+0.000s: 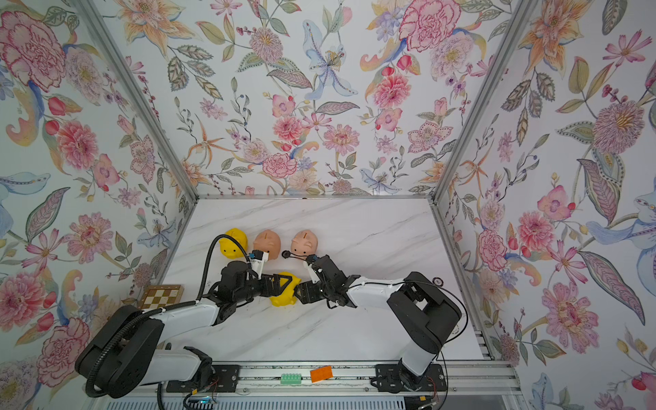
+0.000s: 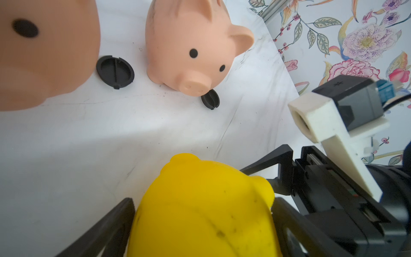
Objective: Open piggy banks
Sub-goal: Adjust the piggy bank at the center of the board.
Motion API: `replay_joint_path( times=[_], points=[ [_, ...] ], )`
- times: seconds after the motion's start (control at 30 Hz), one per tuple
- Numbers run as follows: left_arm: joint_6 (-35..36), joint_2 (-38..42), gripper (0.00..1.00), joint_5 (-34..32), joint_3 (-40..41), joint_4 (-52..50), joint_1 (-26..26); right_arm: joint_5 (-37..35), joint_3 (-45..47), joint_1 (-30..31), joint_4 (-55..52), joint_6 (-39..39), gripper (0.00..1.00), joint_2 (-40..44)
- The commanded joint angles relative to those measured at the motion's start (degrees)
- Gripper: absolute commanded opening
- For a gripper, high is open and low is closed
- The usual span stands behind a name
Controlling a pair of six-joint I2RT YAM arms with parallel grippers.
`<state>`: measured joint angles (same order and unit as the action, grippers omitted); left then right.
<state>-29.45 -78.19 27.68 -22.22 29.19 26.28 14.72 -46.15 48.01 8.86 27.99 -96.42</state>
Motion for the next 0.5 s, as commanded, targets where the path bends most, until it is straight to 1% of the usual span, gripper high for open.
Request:
replay_joint_path(
  times=[0.0,0.27,0.37,0.47],
  points=[
    [-0.7,-2.9,0.98,-0.9,0.7,-0.5,-0.1,2.5,1.4,-1.3,2.7,1.5,0.74,1.8],
    [-7.0,-9.5,0.95,4.1,4.7,12.1,-2.5,7.3,7.4,-5.6,8.4,5.9,0.74,7.1],
    [-8.0,-10.6,0.95,4.4,5.4,14.1,-2.7,8.4,8.7,-5.7,11.4,7.8,0.72,8.0],
    [-8.4,-10.9,0.95,4.1,5.7,14.4,-2.7,9.4,9.8,-5.3,15.4,9.9,0.68,7.6]
  ],
)
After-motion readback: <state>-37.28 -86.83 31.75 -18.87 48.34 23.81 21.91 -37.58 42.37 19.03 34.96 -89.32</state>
